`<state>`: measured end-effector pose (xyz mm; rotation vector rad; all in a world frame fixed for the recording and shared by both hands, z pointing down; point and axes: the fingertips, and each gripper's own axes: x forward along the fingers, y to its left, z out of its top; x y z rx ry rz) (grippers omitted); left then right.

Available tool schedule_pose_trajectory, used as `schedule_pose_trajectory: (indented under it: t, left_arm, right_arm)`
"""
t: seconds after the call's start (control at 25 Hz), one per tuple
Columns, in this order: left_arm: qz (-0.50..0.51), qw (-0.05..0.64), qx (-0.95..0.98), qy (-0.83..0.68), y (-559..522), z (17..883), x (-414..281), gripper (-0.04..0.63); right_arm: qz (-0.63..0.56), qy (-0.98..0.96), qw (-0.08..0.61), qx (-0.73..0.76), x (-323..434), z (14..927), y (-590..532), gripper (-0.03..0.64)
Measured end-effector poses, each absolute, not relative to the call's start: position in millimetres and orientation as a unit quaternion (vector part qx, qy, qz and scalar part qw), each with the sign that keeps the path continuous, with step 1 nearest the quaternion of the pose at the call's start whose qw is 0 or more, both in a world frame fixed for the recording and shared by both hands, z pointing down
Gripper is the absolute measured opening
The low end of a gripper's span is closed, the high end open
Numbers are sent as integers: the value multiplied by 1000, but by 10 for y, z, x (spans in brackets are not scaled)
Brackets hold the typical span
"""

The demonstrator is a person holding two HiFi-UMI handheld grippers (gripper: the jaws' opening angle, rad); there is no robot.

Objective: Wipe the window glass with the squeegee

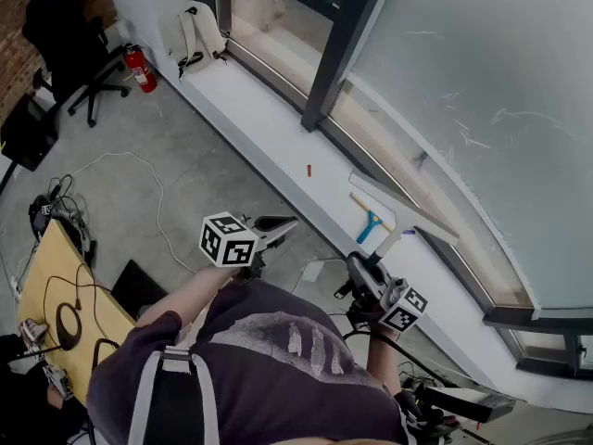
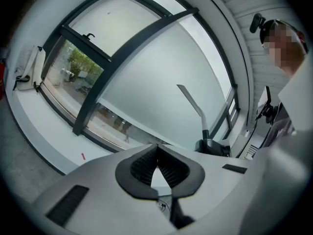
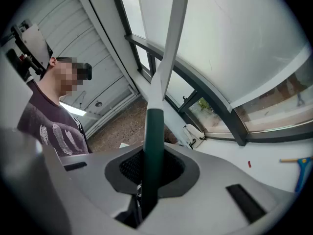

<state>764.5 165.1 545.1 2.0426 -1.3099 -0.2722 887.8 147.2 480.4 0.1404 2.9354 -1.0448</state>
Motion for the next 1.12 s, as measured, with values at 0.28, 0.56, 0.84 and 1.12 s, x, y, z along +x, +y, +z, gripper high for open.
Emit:
schedule_pose_trajectory:
  t: [0.28,0.56,0.84,1.12]
  left_arm:
    - [-150,279,773,-549,1517,5135,6337,5]
    - [-188,290,726,-595,1659,5260,5768,5]
    - [-173,308,688,-633,1213,5411,5349,5]
    - [-178,290,654,-676,471,5145,4750,5]
  right_arm:
    - [-340,936,12,87,7612,4694,1228,38]
    - [-324,930,-40,171,6776,4718,1183,38]
    - [-321,915,-48,239,6063,4876,637,38]
    - [-313,897,-26,313,5523,4686,-76,37]
